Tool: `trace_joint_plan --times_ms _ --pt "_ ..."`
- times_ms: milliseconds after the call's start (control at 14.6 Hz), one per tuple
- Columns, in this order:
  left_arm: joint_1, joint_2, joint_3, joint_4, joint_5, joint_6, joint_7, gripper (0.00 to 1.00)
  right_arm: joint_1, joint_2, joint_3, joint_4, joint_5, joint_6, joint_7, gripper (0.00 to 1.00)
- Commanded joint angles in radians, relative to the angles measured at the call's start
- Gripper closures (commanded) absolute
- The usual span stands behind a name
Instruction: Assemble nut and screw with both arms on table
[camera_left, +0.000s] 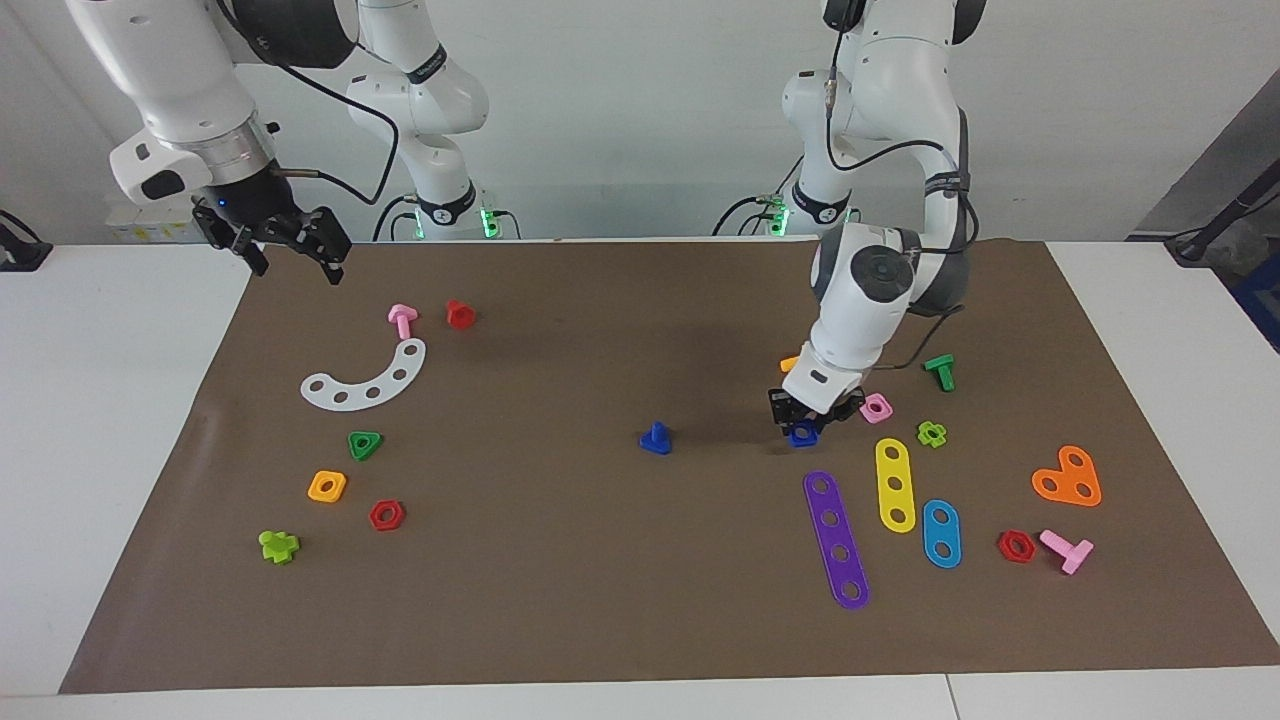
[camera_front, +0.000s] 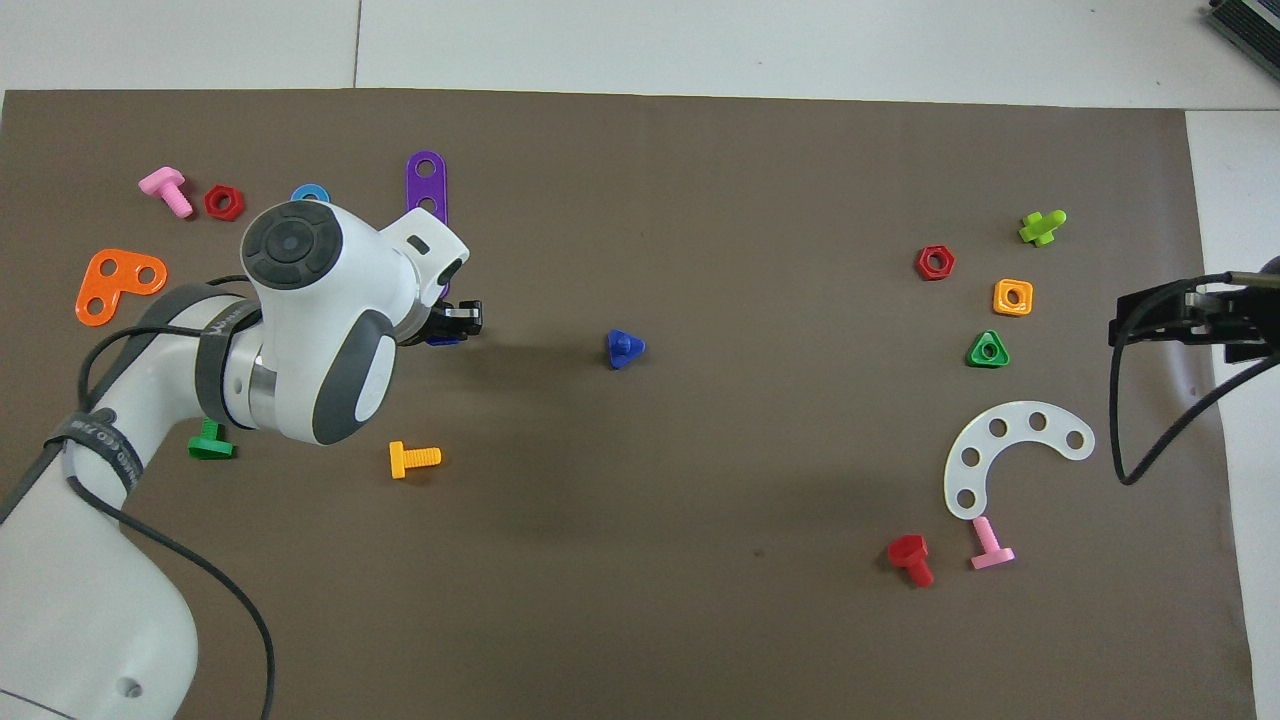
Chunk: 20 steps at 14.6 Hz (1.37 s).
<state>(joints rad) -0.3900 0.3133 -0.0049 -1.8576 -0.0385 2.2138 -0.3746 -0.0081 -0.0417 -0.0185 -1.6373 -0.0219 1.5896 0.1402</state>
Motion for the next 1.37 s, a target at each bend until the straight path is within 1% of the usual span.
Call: trace_joint_plan --times_ms 0,206,481,549,824,1099,1305 --pt "-0.081 0.062 0.016 0.132 -0.017 -0.069 -0.114 0.68 -0.007 -0.017 0.003 -0.021 0.019 0.018 -0.011 0.0" --pt "-0.157 0.099 0.017 0.21 -0.049 -0.091 -0.17 0.67 -0.007 -0.017 0.003 -0.021 0.019 0.018 -0.011 0.0" --pt "-0.21 0.167 0.017 0.316 -0.06 -0.098 -0.24 0.68 -0.007 -0.017 0.003 -0.021 0.019 0.018 -0.011 0.0" --pt "-0.223 0.179 0.017 0.327 -0.063 -0.105 -0.25 0.68 -0.007 -0.017 0.003 -0.021 0.019 0.018 -0.011 0.0" --pt "-0.257 0.191 0.019 0.325 -0.06 -0.092 -0.27 0.68 -0.009 -0.017 0.003 -0.021 0.019 0.018 -0.011 0.0" --pt "-0.263 0.19 0.019 0.314 -0.052 -0.095 -0.27 0.68 -0.007 -0.017 0.003 -0.021 0.019 0.018 -0.011 0.0" --pt "-0.267 0.188 0.019 0.285 -0.049 -0.092 -0.271 0.68 -0.007 -0.017 0.003 -0.021 0.019 0.018 -0.011 0.0"
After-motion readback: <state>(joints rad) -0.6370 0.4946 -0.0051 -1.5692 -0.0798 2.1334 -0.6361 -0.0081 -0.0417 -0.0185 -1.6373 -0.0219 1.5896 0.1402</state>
